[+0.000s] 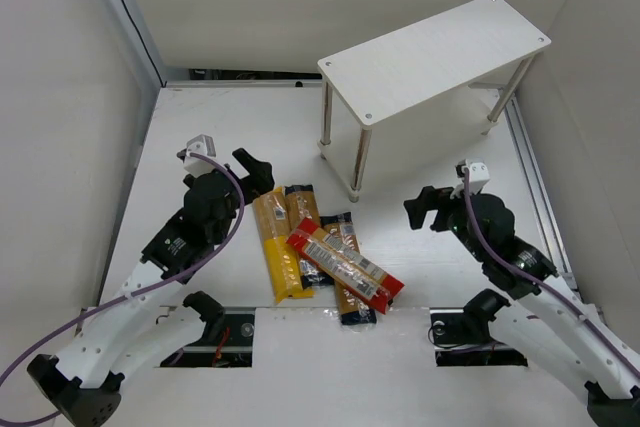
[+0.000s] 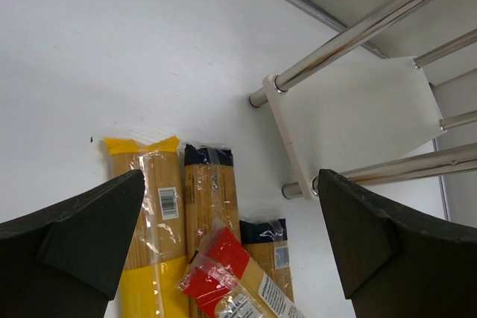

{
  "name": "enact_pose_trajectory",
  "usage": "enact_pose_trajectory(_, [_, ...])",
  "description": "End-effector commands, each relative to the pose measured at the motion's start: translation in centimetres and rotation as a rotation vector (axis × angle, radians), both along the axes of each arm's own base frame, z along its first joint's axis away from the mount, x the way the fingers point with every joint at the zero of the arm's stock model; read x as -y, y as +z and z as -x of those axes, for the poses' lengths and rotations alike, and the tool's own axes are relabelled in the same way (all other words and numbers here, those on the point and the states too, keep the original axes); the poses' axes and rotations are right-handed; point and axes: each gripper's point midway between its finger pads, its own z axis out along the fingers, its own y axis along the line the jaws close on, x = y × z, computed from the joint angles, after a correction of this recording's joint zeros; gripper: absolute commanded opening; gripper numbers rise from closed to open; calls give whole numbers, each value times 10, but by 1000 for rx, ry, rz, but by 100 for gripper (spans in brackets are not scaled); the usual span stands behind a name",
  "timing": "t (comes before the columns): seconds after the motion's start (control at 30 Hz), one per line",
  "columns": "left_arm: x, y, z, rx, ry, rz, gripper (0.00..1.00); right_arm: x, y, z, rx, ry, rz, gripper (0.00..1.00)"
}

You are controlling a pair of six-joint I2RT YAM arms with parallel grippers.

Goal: Place and organize the pasta boxes and bags onto the shelf

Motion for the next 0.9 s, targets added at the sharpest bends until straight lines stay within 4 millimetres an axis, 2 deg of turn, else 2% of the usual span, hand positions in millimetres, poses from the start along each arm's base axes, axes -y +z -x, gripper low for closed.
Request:
enact_pose_trajectory(0.0, [-2,21,-2,55,18,21,100,-12,29,1,55,54,-54,100])
enact_pose_trajectory(0.1, [-2,17,-2,48,18,16,100,-18,23,8,17,99,-61,100])
enact_pose_trajectory(0.27, [-2,8,-5,26,29,6,100,-49,-22,42,-150,342,-21,100])
enact_pose_trajectory(0.3, [-1,1,-6,10,29,-6,100,-53,-35,47,-185,370,-9,100])
enact_pose_trajectory(0.33, [0,-1,-7,3,29,-11,100,-60,-40,53,-194,416,0,100])
enact_pose_trajectory(0.37, [0,-1,-7,3,29,-11,100,-74,-40,65,-200,495,-3,100])
enact_pose_trajectory(0.4, [0,-3,-8,-5,28,-17,100,-82,-52,72,-233,535,15,100])
enact_pose_trajectory(0.47, [-1,-6,-10,-12,40,-27,100,-101,-52,78,-221,598,20,100])
enact_pose_trajectory(0.5, [0,-12,-10,-31,42,-32,100,-116,-55,86,-215,665,53,100])
enact_pose_trajectory(0.6, [-4,-19,-10,-57,66,-49,100,-135,-66,99,-211,757,128,100])
enact_pose_trajectory(0.63, [-4,-22,-11,-64,66,-55,100,-141,-76,100,-234,775,162,100])
enact_pose_trajectory(0.7, [-3,-22,-11,-64,69,-46,100,-151,-82,97,-228,805,185,100])
enact_pose_trajectory(0.77, [-4,-26,-10,-73,69,-53,100,-160,-99,93,-260,827,227,100])
enact_pose_trajectory(0.87, [-4,-35,-10,-96,72,-62,100,-165,-120,85,-298,799,300,100])
